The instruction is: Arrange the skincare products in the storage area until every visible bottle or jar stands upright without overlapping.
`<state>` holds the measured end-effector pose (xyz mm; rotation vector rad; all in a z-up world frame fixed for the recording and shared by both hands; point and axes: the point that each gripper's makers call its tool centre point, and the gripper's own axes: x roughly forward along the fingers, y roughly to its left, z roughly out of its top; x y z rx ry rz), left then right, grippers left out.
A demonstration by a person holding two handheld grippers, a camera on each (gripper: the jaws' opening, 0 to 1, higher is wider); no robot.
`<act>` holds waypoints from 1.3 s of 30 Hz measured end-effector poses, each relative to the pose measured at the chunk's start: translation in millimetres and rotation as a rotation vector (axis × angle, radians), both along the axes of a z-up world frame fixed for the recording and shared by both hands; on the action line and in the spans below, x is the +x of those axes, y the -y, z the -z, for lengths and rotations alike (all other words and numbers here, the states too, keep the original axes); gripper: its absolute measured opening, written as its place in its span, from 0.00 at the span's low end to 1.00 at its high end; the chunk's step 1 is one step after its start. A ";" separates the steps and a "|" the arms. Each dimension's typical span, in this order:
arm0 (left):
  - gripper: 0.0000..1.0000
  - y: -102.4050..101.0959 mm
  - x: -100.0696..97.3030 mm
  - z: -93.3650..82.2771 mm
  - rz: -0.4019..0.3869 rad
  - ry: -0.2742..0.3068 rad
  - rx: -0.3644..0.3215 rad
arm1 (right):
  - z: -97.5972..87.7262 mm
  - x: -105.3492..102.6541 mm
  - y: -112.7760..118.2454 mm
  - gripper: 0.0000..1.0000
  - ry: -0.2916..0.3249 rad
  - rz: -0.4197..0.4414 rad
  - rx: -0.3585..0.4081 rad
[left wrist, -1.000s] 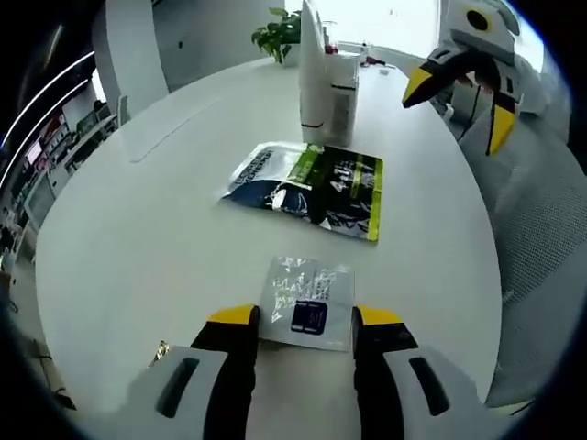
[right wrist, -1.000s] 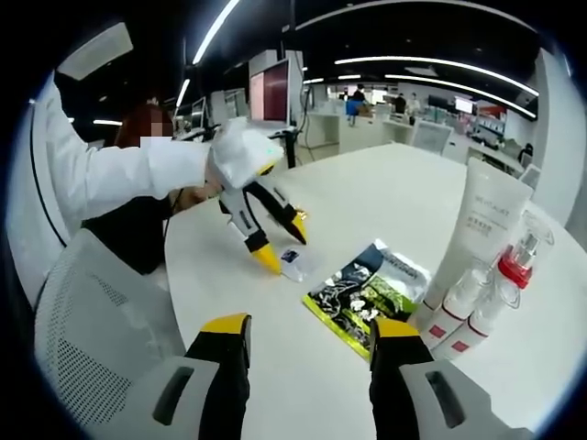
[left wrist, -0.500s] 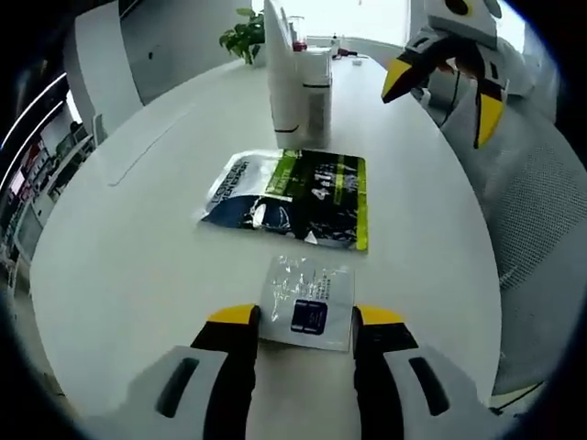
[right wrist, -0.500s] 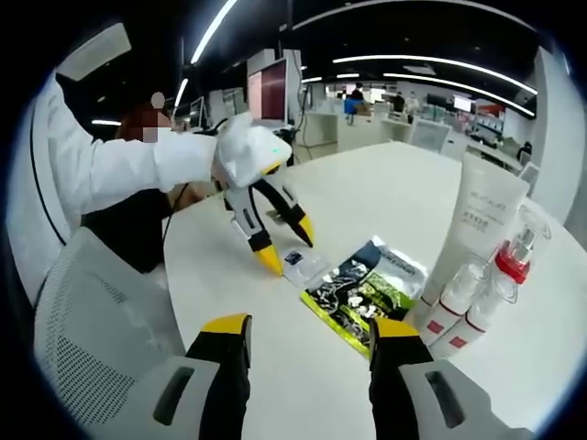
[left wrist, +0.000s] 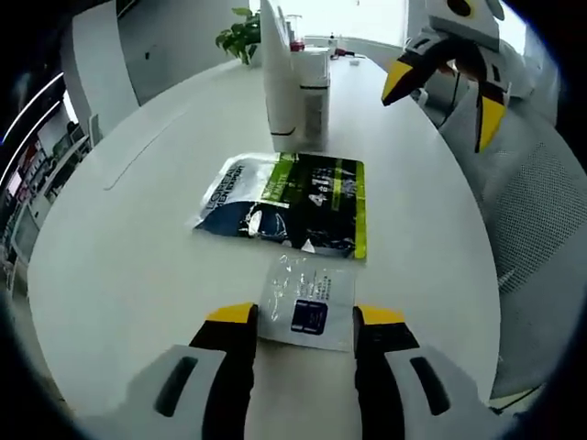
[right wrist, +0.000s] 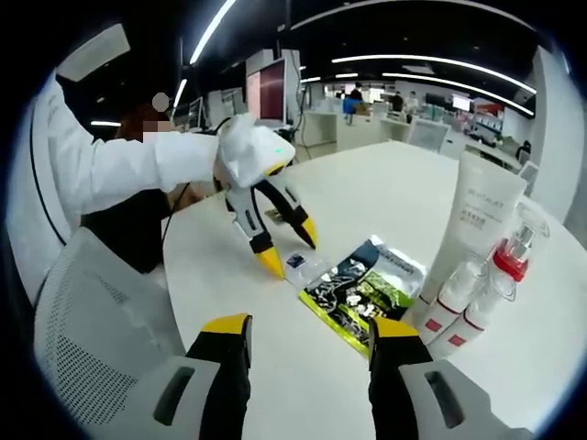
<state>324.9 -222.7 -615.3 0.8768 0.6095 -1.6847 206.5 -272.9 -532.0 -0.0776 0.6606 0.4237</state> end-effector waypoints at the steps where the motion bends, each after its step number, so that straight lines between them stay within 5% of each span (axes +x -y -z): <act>1: 0.44 0.1 0.1 0.0 0.000 0.000 -0.001 | 0.1 0.1 -0.1 0.51 0.000 0.000 0.001; 13: 0.47 2.0 -2.5 -3.5 -0.006 0.000 -0.009 | -1.6 0.2 2.6 0.55 0.005 0.009 -0.002; 21: 0.48 4.6 -4.4 -18.8 -0.079 -0.019 -0.058 | -1.8 -0.6 10.5 0.60 0.004 0.034 -0.008; 28: 0.56 0.9 -11.4 -30.0 -0.115 -0.007 -0.094 | -2.1 -1.0 22.0 0.70 0.008 0.062 -0.032; 39: 0.77 -2.7 -20.7 -62.1 -0.275 -0.052 -0.212 | -6.4 -1.8 42.7 0.86 0.031 0.133 -0.048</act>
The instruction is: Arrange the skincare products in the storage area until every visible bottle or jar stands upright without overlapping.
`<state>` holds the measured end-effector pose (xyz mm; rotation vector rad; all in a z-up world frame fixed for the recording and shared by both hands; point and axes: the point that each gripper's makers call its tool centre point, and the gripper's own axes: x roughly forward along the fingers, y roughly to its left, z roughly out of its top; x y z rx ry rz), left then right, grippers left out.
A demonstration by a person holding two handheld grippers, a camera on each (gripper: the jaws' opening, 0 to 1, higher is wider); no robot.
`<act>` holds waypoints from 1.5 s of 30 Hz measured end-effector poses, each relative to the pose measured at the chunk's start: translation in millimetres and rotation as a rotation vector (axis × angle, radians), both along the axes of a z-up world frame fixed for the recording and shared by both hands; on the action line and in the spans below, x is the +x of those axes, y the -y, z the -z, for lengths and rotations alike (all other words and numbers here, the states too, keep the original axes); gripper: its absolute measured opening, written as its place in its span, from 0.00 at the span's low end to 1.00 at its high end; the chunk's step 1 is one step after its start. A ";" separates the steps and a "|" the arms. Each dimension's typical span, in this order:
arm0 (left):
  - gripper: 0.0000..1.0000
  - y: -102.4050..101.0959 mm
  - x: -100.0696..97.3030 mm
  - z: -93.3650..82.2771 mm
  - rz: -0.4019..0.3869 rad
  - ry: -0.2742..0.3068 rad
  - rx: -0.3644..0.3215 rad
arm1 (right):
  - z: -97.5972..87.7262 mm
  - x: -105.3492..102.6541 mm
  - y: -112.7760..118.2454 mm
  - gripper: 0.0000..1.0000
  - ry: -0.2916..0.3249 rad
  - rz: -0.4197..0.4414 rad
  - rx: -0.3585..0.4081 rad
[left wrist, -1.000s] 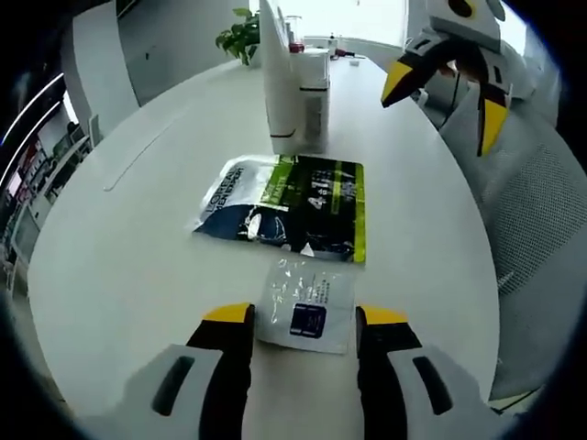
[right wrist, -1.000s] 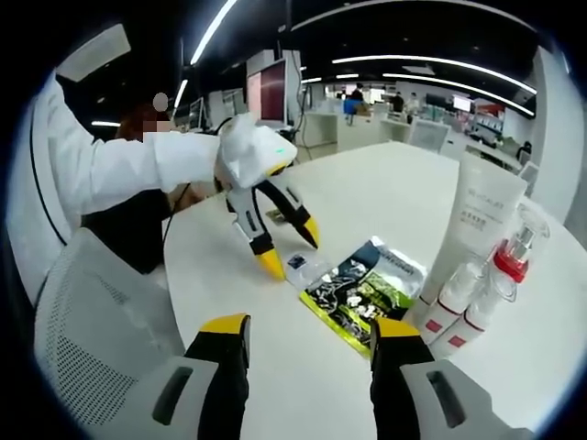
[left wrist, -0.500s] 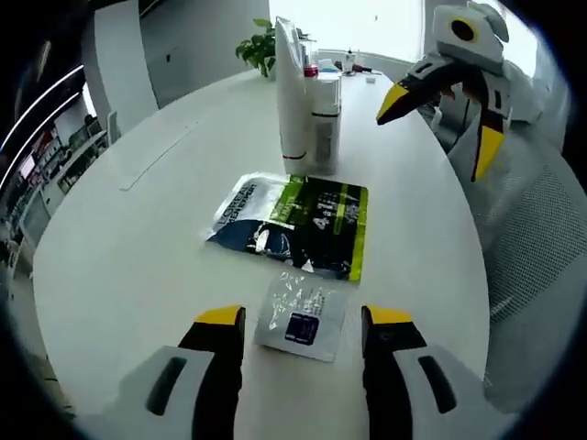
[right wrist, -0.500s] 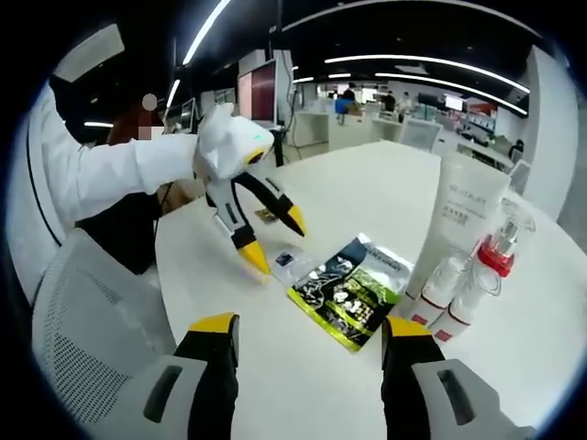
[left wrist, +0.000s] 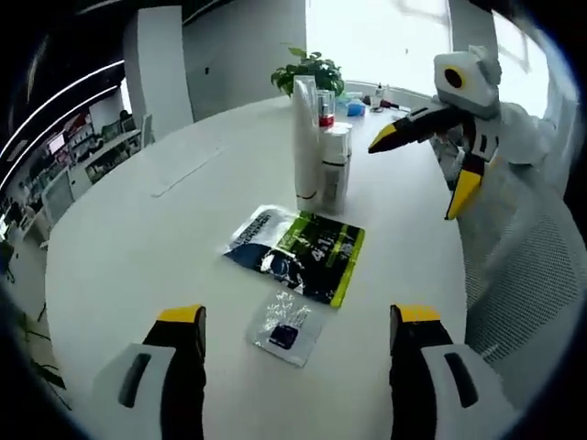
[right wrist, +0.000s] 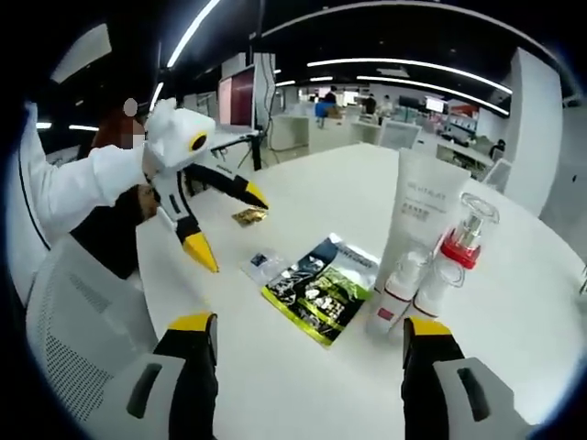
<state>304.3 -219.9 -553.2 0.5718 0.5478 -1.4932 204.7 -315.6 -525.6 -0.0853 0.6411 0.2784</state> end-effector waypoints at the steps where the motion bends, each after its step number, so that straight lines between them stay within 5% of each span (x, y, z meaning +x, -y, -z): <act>1: 0.77 -1.3 -0.7 -2.4 -0.014 -0.011 -0.013 | 0.2 -0.3 1.1 0.88 -0.002 0.004 -0.002; 10: 0.92 -11.7 -14.1 -17.6 -0.111 -0.056 -0.062 | -10.6 -1.6 15.8 0.98 0.037 0.042 -0.032; 18: 0.99 -18.4 -30.5 -29.4 -0.107 -0.010 -0.072 | -20.5 -9.4 16.7 0.99 0.070 0.049 -0.030; 31: 0.99 -22.1 -33.1 -37.8 -0.187 -0.065 -0.096 | -29.3 -10.8 15.1 1.00 0.103 0.055 -0.038; 45: 0.99 -26.6 -36.7 -46.8 -0.236 -0.033 -0.130 | -29.1 -17.6 11.4 1.00 0.093 0.033 -0.052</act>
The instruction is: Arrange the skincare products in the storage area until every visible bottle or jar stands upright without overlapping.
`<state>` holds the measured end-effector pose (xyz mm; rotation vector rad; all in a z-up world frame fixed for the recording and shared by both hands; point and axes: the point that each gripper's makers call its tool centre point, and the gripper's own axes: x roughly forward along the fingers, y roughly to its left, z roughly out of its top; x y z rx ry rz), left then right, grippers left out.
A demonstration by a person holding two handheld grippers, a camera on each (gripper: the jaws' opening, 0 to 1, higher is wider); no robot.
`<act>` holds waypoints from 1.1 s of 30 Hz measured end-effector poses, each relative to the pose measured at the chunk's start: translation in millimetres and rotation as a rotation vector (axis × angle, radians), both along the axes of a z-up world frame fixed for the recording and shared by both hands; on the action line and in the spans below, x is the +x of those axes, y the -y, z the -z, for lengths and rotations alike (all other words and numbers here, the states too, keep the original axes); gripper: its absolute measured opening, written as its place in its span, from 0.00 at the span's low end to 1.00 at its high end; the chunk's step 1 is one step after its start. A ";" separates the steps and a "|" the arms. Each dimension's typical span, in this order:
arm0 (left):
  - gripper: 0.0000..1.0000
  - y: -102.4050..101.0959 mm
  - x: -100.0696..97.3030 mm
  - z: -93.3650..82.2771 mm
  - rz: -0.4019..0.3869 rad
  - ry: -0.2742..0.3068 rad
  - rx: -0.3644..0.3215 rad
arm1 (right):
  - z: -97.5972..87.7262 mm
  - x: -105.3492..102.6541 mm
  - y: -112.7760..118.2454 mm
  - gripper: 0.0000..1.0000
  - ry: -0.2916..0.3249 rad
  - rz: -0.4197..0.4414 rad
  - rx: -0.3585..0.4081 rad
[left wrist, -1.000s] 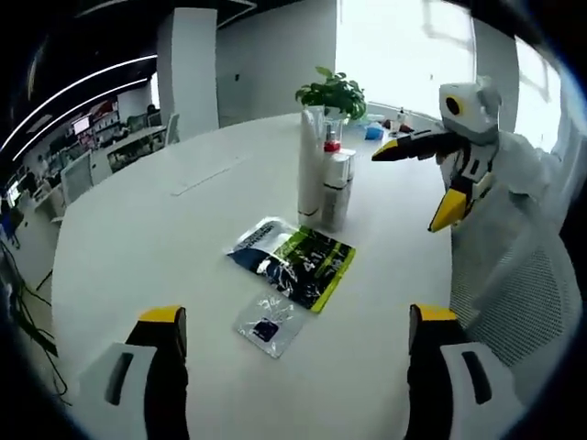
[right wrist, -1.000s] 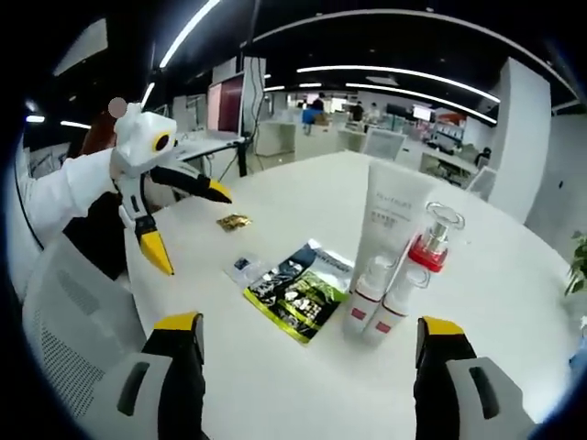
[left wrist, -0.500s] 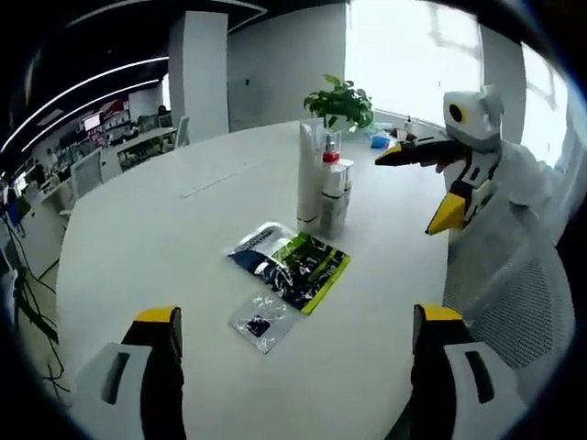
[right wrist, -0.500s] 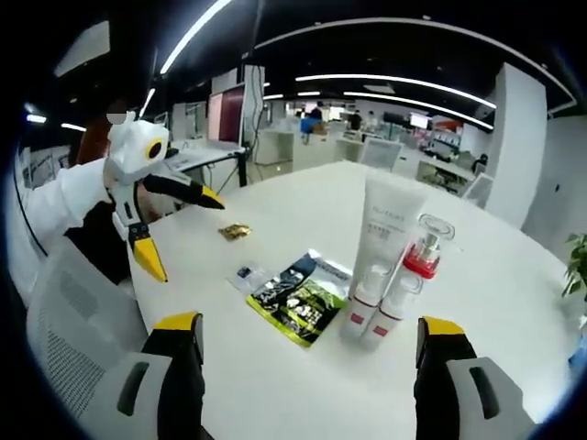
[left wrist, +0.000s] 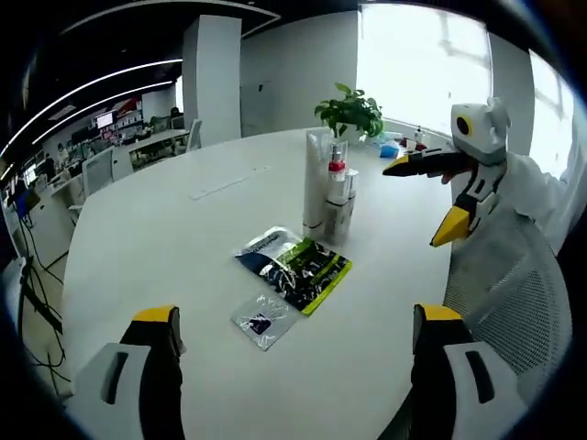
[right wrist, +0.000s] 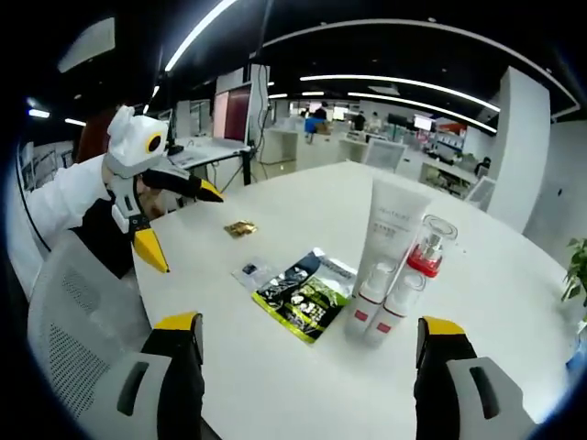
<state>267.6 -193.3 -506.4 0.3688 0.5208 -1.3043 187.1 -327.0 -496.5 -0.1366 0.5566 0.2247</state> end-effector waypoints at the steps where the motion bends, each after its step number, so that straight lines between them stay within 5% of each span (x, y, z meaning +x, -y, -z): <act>1: 0.99 -1.3 1.2 0.3 -0.007 0.019 0.009 | 0.1 -0.9 0.0 1.00 -0.003 -0.002 -0.003; 3: 0.99 -3.5 6.1 1.3 -0.015 0.055 0.015 | 0.0 -1.9 -0.4 1.00 -0.003 -0.002 -0.006; 9: 0.95 -12.3 -0.5 -0.6 -0.067 0.000 -0.003 | 0.9 -6.1 -0.1 1.00 -0.006 0.009 0.001; 33: 0.99 -34.3 -2.3 -1.7 -0.127 0.021 -0.008 | -5.4 -14.6 -3.9 1.00 0.016 0.002 -0.013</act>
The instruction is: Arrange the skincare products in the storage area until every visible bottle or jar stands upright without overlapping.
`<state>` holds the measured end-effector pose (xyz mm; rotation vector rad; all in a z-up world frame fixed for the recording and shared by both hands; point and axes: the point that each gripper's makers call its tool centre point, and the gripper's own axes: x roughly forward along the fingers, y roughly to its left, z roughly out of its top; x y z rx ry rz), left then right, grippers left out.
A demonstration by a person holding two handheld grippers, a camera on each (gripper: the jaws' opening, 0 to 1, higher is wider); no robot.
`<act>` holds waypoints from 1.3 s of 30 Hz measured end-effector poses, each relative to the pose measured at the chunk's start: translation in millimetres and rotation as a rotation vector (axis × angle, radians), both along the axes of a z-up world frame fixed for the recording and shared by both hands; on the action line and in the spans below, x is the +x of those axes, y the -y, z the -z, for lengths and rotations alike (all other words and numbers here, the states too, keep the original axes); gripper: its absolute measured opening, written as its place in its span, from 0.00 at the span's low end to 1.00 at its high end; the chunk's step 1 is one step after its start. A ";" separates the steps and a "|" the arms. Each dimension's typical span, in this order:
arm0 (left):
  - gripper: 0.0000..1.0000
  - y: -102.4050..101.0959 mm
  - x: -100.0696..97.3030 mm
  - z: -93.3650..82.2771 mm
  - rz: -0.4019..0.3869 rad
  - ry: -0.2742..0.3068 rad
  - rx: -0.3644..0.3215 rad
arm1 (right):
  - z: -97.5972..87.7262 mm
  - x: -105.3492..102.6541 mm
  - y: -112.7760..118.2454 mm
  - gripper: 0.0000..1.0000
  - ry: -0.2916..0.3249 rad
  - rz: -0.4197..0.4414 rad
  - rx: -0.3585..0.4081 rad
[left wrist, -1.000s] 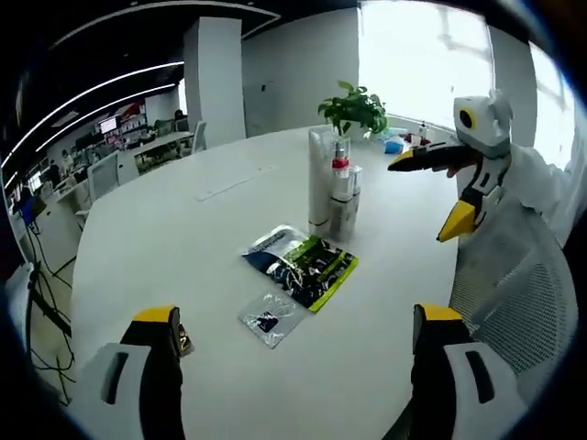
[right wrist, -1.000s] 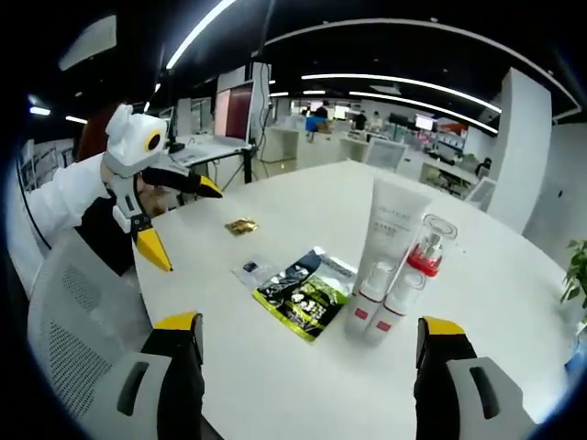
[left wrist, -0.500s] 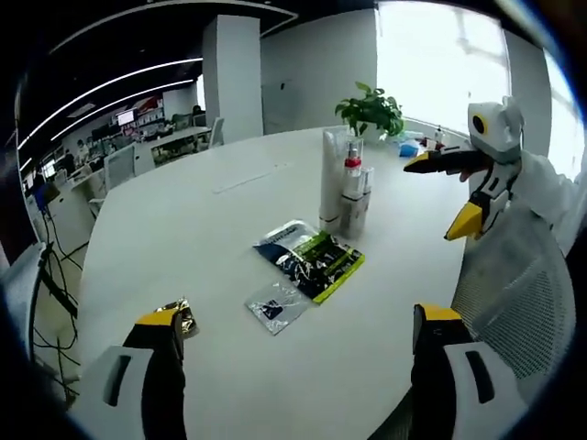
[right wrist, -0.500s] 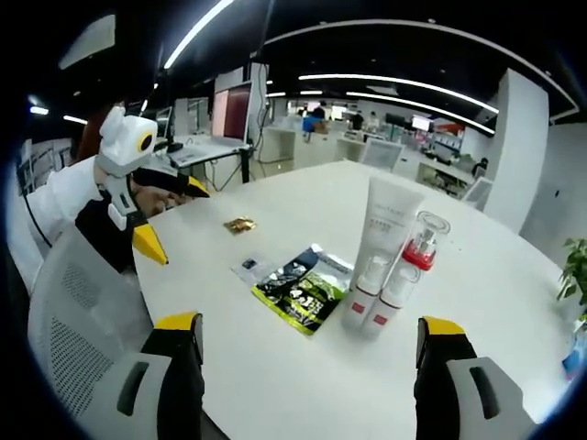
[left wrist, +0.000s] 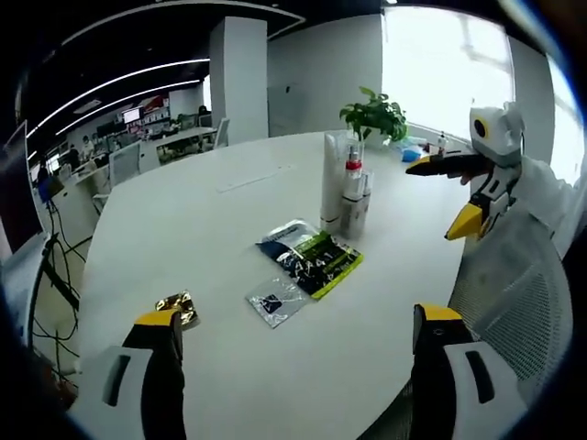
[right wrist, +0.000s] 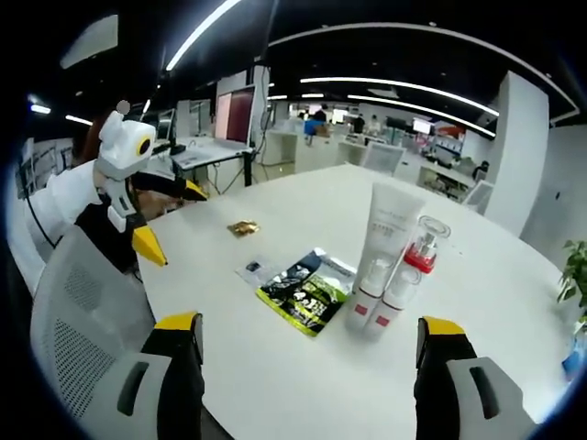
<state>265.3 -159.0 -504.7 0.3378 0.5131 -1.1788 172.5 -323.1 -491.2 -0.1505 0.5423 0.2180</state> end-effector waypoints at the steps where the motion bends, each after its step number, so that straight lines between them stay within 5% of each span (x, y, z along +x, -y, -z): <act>1: 0.99 -1.7 1.6 -0.1 -0.004 0.001 -0.001 | -1.1 0.5 -0.8 1.00 0.004 -0.001 0.001; 20: 0.98 -13.6 27.2 7.5 -0.067 0.004 0.019 | -8.7 23.4 -29.5 1.00 0.010 -0.090 0.017; 39: 0.91 -20.2 63.3 27.7 -0.118 -0.018 0.063 | 4.6 42.6 -49.4 0.98 -0.027 -0.150 0.033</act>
